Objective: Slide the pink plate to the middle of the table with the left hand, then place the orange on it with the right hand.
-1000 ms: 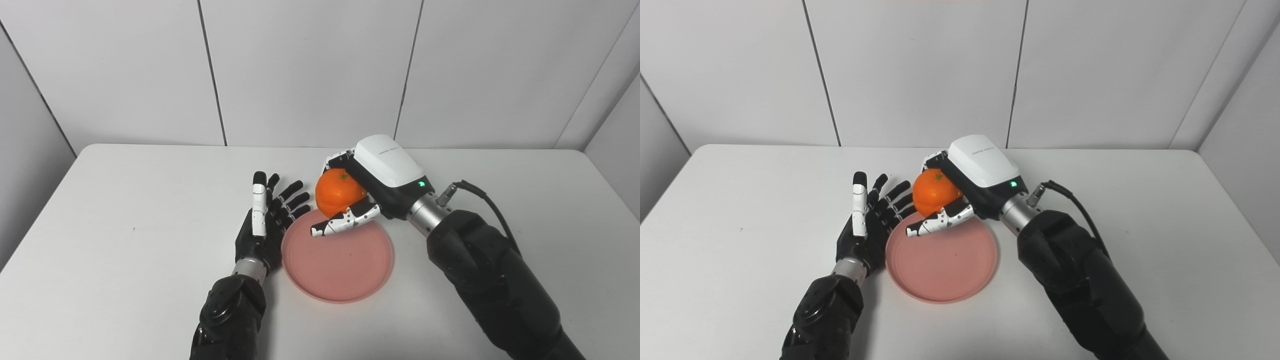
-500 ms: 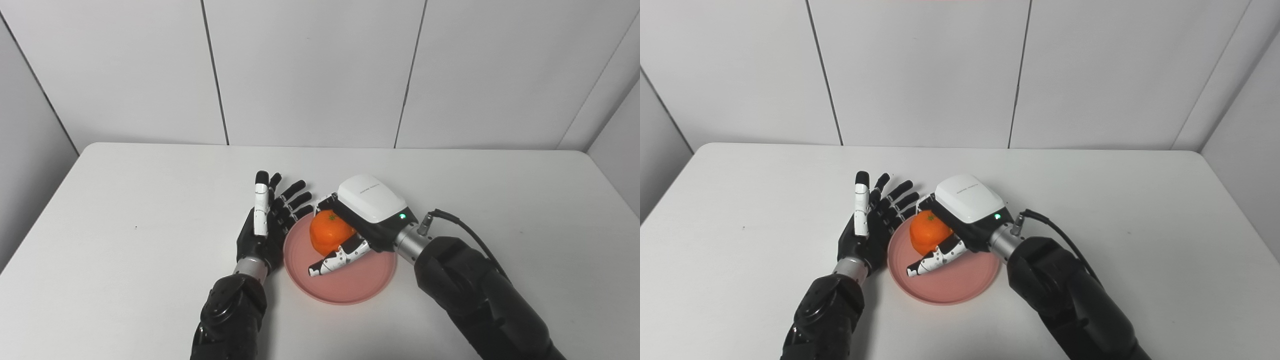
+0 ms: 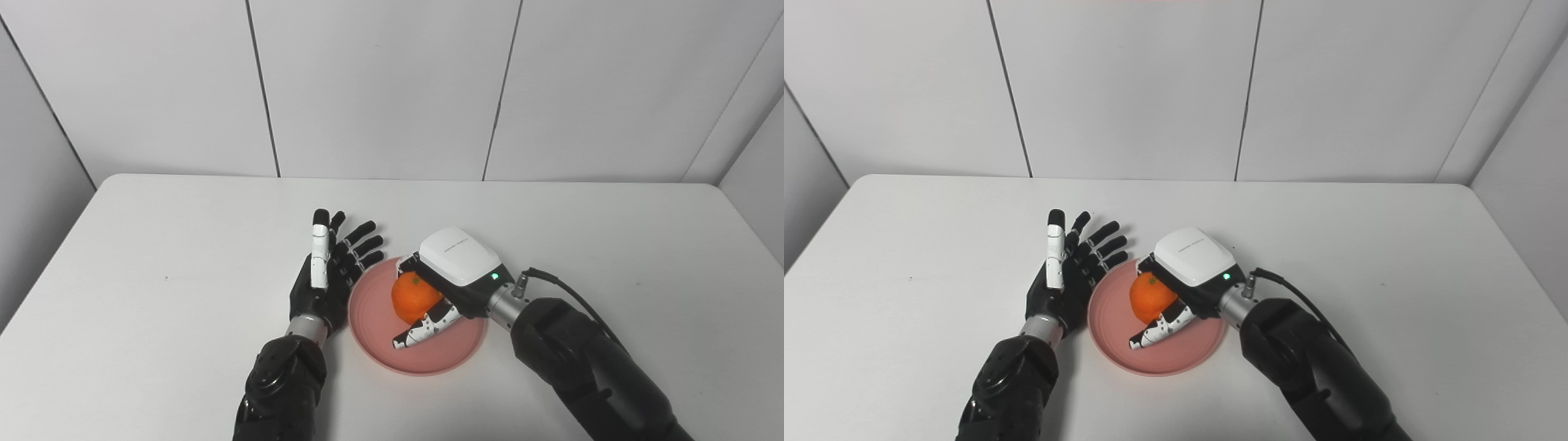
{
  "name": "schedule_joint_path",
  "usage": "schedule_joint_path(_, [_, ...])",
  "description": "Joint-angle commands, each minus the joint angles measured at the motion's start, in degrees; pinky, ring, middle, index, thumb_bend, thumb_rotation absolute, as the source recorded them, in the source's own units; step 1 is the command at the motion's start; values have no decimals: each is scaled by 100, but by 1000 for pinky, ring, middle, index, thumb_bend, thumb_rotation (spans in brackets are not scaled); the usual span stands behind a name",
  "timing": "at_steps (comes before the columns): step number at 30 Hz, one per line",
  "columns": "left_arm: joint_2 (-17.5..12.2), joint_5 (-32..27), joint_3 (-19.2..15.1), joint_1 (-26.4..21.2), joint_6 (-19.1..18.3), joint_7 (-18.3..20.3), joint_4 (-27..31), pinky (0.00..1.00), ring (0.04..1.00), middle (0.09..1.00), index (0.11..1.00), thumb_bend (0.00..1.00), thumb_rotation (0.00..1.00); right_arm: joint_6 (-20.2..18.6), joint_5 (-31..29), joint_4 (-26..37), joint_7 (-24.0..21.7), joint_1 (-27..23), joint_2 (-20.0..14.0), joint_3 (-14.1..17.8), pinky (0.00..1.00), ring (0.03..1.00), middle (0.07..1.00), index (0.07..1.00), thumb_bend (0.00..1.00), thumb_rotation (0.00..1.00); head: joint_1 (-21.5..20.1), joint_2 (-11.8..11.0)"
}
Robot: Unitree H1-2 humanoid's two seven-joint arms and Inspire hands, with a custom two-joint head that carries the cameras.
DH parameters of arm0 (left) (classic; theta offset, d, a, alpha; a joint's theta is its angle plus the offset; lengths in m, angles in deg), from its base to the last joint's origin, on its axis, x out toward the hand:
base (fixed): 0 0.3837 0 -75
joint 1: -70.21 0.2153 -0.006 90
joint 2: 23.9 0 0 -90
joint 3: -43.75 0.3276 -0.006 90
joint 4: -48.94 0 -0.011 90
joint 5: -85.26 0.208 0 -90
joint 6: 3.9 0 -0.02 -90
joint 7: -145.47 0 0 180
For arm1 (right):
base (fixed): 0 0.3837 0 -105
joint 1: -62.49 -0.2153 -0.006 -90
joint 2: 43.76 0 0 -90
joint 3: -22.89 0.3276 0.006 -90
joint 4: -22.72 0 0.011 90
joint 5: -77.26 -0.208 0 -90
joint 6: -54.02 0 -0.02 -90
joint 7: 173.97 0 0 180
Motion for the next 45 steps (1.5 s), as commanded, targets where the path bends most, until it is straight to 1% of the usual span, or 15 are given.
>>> schedule_joint_path(1, [108,15,35,77,-129,-84,43,745,754,789,964,920,892,207,-42,150,189,-148,-42,133,181,253,337,450,537,678,8,-7])
schedule_joint_path(3, [105,12,36,74,-117,-74,29,739,755,789,964,919,893,212,-34,152,219,-132,-41,154,204,283,382,513,575,733,8,-7])
schedule_joint_path(6, [88,6,41,69,-94,-46,16,729,760,794,967,916,898,213,-53,159,266,-106,-20,196,256,339,442,569,611,767,8,-7])
schedule_joint_path(9, [96,-36,19,71,-93,-37,21,702,758,798,969,913,898,311,-130,129,406,-87,-9,245,337,401,472,532,662,755,4,5])
schedule_joint_path(11, [102,-59,8,76,-90,-30,28,691,756,805,970,912,886,335,-125,155,415,-99,-25,256,415,482,550,603,757,910,4,5])
schedule_joint_path(13, [93,-50,22,80,-78,-31,27,689,754,811,969,917,884,358,-135,171,424,-119,-42,267,454,525,599,663,848,982,4,5])
schedule_joint_path(18, [79,-37,44,84,-90,-35,25,692,754,809,971,921,890,518,-269,141,515,-130,-47,358,533,602,673,721,935,1000,4,5])
schedule_joint_path(21, [54,10,75,79,-120,-48,28,745,771,808,972,925,902,539,-318,197,474,-136,-46,404,550,617,686,733,963,1000,1,19])
schedule_joint_path(24, [52,4,76,82,-130,-43,32,742,770,816,976,930,904,550,-336,250,451,-143,-45,440,548,615,690,743,968,1000,-6,22])
schedule_joint_path(29, [79,-69,36,80,-129,-36,27,714,748,807,977,928,889,536,-257,350,513,-157,-45,498,544,627,698,741,944,1000,-5,29])
schedule_joint_path(32, [86,-87,27,69,-142,-44,31,758,743,807,975,923,889,532,-328,406,575,-172,-26,606,535,624,691,728,915,1000,-9,35])
schedule_joint_path(37, [74,-111,21,51,-115,-54,26,792,775,823,982,923,890,284,-693,506,602,-150,107,1019,567,658,711,732,876,1000,-5,42])
schedule_joint_path(40, [64,-70,17,41,-45,-82,21,824,792,823,978,952,882,292,-973,425,861,-106,251,1356,623,705,727,732,849,1000,-5,42])
schedule_joint_path(42, [44,72,40,40,260,-96,-25,823,795,827,964,958,877,92,-1309,361,1090,-21,490,1726,634,709,721,728,865,1000,-5,42])
schedule_joint_path(45, [-11,455,111,27,805,-186,-112,795,788,820,937,955,874,-179,-2138,312,1259,114,882,2301,612,698,719,735,873,1000,-5,47])
